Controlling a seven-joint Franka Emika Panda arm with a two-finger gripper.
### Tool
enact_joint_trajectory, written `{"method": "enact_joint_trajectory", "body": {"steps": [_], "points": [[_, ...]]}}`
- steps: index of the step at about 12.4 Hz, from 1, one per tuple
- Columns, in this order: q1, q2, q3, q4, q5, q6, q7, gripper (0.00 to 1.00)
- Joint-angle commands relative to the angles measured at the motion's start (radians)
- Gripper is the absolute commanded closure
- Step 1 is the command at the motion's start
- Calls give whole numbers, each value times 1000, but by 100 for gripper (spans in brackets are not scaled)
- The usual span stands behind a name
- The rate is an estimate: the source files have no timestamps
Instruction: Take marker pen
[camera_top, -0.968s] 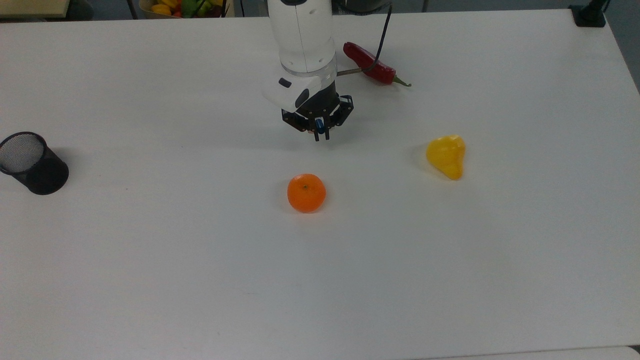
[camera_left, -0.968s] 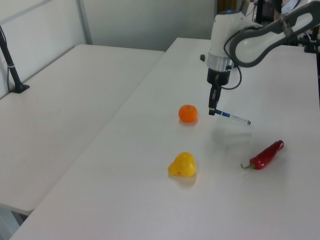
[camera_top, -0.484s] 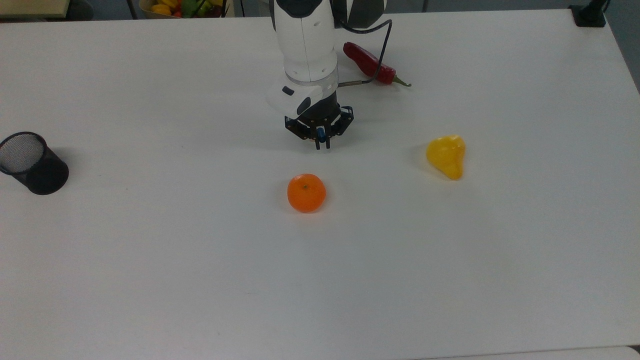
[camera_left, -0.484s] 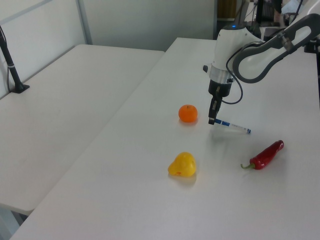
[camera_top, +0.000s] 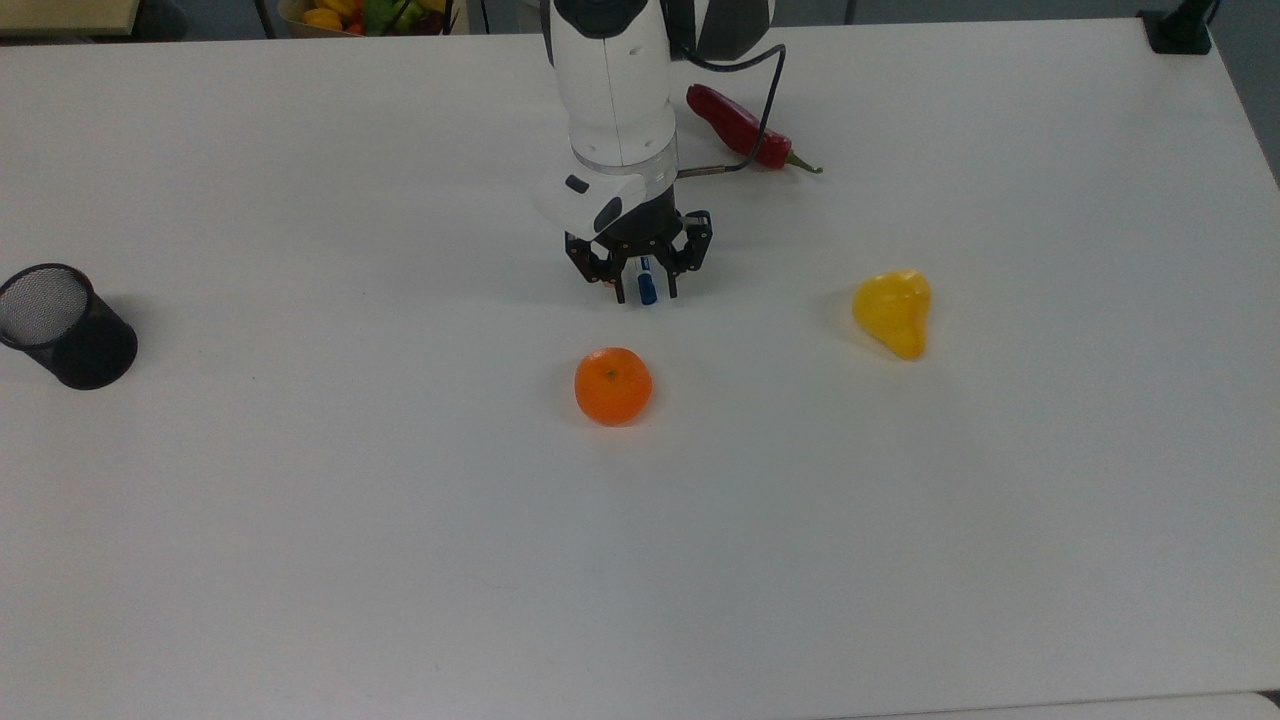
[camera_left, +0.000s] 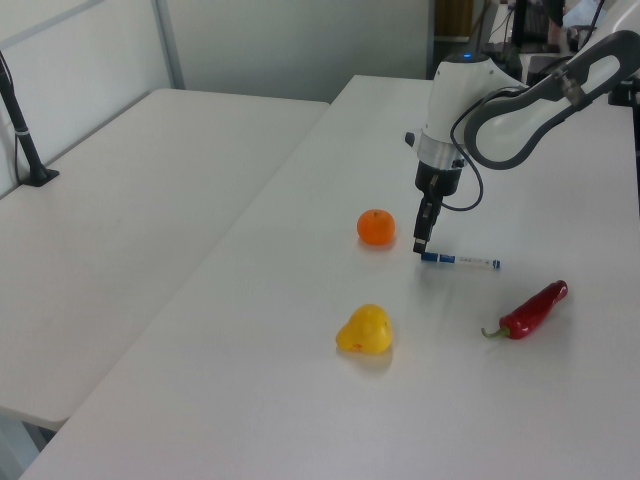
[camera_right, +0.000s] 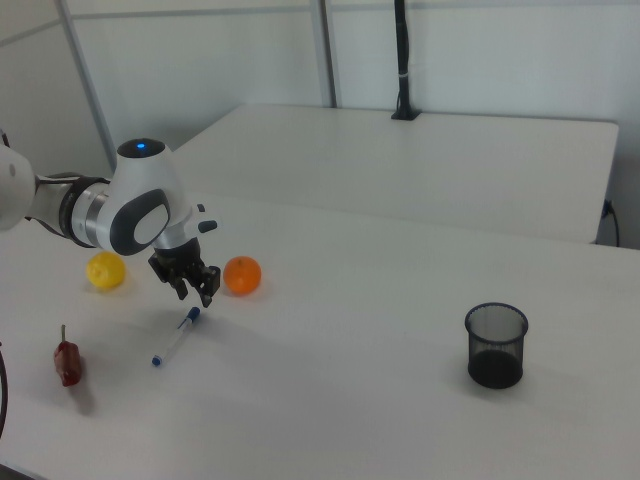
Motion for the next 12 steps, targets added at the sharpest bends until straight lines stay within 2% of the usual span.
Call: {"method": "enact_joint_trajectory", "body": {"steps": [1,3,5,9,12], "points": [[-22,-52,12,-10,-18,12,45,0],[-49,-111,10,54,-21,-111,51,0],[-100,-146,10,176,-22,-326,52,0],[-167,-261,10,261,-24,-612,54,0],[-221,-306,12,336,-22,-791,54,0]]}}
